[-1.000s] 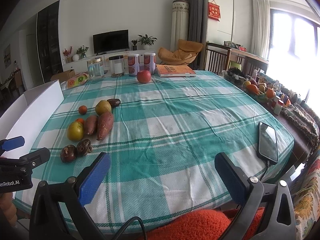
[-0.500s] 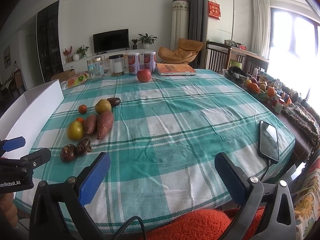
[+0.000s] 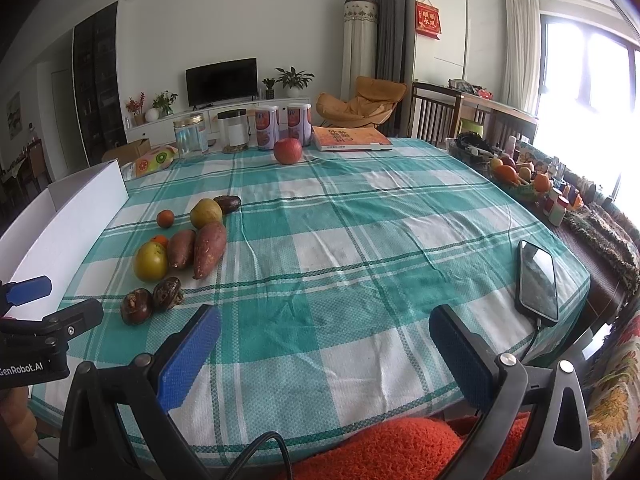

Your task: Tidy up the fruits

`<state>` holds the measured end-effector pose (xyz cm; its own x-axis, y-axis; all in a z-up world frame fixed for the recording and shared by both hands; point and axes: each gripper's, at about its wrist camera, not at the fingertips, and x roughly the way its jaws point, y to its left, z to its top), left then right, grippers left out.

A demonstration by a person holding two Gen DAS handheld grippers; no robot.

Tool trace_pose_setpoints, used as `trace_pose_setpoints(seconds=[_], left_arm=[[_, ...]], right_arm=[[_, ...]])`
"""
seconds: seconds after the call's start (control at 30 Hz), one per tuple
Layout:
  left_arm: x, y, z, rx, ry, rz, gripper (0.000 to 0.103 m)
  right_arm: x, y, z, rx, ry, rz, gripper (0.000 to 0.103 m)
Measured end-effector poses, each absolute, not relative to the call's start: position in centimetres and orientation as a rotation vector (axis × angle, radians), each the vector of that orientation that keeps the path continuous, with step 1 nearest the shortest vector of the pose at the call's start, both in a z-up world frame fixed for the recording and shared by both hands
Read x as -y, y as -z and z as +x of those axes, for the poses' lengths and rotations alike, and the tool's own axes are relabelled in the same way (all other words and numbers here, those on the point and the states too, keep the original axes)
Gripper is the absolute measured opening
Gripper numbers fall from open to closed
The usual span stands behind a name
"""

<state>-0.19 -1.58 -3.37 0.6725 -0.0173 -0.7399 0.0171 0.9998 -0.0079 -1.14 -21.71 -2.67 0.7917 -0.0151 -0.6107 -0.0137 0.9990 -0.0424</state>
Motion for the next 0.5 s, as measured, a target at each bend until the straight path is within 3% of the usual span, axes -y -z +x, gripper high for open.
trace_pose_setpoints(seconds=[0.5], left_arm=[[1.39,3.42,-0.22,-0.836,0.02,-0.002,0.1]], right_arm=[[21.71,2.67,-1.15,-0.657,0.0,-0.045,0.103]])
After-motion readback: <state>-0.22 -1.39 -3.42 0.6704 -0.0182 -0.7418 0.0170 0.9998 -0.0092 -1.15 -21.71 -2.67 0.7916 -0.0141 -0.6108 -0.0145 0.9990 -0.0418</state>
